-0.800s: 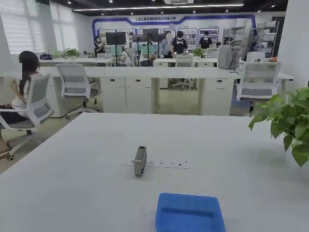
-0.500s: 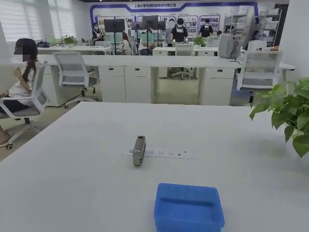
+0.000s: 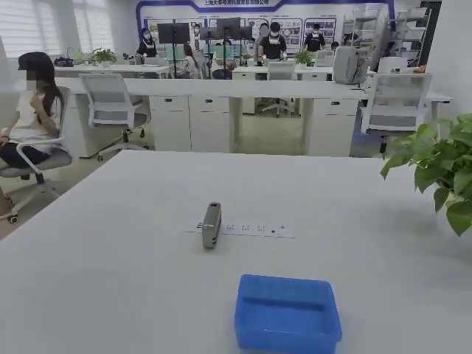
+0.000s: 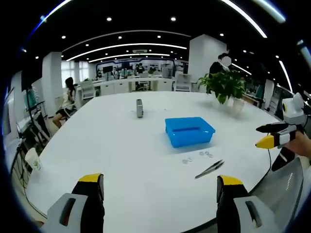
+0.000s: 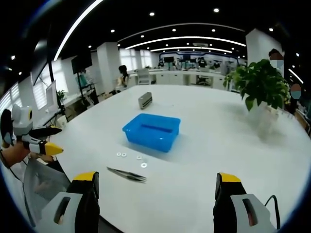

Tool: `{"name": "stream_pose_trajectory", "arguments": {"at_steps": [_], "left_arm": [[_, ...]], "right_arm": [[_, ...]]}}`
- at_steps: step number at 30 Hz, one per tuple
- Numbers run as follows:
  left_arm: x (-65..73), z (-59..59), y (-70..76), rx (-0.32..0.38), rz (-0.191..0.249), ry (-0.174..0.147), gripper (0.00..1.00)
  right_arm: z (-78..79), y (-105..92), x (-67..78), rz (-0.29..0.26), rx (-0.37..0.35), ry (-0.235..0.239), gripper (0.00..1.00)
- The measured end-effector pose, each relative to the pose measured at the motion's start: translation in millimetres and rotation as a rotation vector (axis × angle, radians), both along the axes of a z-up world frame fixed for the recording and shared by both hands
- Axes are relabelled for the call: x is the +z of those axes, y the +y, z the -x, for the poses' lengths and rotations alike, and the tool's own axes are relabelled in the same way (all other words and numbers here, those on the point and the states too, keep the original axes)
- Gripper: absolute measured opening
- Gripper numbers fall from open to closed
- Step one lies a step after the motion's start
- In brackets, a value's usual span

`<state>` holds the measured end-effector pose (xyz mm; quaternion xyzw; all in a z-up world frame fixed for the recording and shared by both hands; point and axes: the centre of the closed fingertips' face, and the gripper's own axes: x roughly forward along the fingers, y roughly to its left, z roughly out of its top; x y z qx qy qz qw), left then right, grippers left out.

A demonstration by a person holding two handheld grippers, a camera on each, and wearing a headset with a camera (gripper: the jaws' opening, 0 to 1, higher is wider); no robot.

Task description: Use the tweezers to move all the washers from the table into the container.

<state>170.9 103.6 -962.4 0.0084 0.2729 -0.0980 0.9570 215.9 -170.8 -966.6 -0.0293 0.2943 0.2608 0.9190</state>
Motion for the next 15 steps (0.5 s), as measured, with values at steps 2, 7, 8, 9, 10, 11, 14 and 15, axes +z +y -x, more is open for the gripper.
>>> {"name": "stream_pose_trajectory", "arguments": {"at_steps": [2, 7, 8, 9, 10, 11, 14, 15], "left_arm": [[0.3, -0.6, -2.2, -0.012, -0.004, -0.001, 0.99], [0.0, -3.3, -8.9, -0.043, -0.015, -0.003, 0.99], [-0.5, -3.9, -10.1, -0.047, -0.017, -0.001, 0.99], [-0.6, -4.8, -11.4, -0.052, -0.019, -0.002, 0.99], [-0.5, -5.1, -11.8, -0.053, -0.019, -0.003, 0.99], [-0.5, -6.1, -13.1, -0.058, -0.02, -0.004, 0.99], [-1.2, -8.9, -17.5, -0.076, -0.019, -0.003, 0.99], [-2.1, -10.5, -19.2, -0.084, -0.02, -0.001, 0.99]], "right_arm": [[0.1, 2.0, -0.5, -0.004, 0.005, 0.003, 0.99], [0.2, 6.9, -0.4, 0.004, 0.022, 0.001, 0.99], [-0.1, 7.8, 0.0, 0.006, 0.026, -0.001, 0.99], [-0.4, 8.3, 0.1, 0.007, 0.027, -0.001, 0.99], [-1.2, 8.8, 0.1, 0.009, 0.029, -0.004, 0.99], [-1.6, 9.0, -0.1, 0.011, 0.03, -0.004, 0.99], [-3.4, 9.6, 0.0, 0.014, 0.033, -0.009, 0.99], [-4.4, 9.9, -0.4, 0.016, 0.034, -0.011, 0.98]]}}
